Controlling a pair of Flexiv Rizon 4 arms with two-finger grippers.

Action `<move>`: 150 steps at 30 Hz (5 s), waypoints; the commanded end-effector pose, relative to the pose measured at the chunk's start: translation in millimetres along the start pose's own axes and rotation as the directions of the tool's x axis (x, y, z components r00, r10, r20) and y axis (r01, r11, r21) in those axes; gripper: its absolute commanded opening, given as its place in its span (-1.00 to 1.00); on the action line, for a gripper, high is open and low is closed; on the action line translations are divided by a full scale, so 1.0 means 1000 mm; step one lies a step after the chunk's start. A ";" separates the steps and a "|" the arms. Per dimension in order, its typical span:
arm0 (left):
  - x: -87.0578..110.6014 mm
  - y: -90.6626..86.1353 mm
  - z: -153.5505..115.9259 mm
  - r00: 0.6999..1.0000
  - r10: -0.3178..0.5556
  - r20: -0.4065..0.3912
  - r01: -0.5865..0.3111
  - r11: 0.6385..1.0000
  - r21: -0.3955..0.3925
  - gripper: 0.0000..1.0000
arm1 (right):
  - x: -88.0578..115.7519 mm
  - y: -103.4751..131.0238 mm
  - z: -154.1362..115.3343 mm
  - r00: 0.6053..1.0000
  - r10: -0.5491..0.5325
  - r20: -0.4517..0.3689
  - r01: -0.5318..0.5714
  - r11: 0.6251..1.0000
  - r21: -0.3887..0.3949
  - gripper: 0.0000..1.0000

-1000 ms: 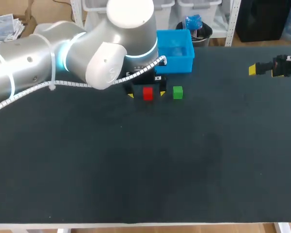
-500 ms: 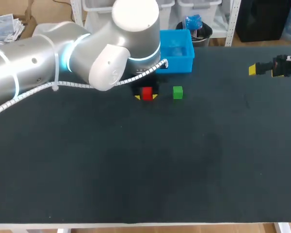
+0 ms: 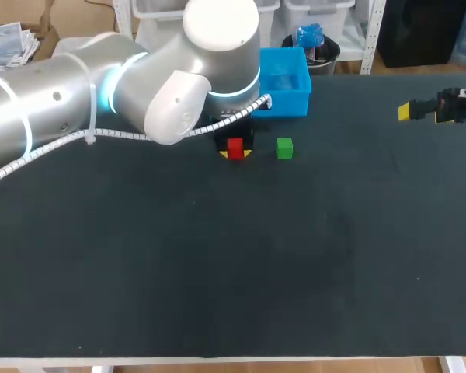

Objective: Use the left arm to pick the red cube and place it into the blue plastic box first, then use the right arm to grasp the green cube and put it into the same blue plastic box after the first action is fully finished.

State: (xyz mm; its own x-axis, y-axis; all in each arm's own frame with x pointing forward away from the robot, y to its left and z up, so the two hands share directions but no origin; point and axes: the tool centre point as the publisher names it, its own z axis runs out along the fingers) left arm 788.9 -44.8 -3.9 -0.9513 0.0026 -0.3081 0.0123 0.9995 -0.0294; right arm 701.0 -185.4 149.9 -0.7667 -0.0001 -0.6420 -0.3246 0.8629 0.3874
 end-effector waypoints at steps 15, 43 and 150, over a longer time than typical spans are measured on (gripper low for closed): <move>-0.023 0.018 -0.095 0.989 0.006 0.145 -0.013 0.999 0.047 -1.00 | 0.000 0.000 0.000 1.000 -0.001 0.000 0.001 1.000 -0.001 1.00; -0.015 0.067 -0.137 0.923 0.234 0.306 -0.306 0.927 0.216 -1.00 | 0.000 0.000 0.000 1.000 -0.001 0.000 0.001 1.000 -0.001 1.00; -0.203 -0.016 0.017 0.932 0.297 0.208 -0.345 0.903 0.257 1.00 | 0.000 0.000 0.000 1.000 -0.001 0.000 0.001 1.000 -0.001 1.00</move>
State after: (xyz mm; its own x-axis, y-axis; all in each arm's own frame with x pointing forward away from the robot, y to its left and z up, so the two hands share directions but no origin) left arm 967.0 -53.7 39.2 -0.7765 0.2548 -0.5763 0.4174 0.8932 -0.1675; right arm 701.0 -185.4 149.9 -0.7667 -0.0001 -0.6420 -0.3245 0.8629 0.3874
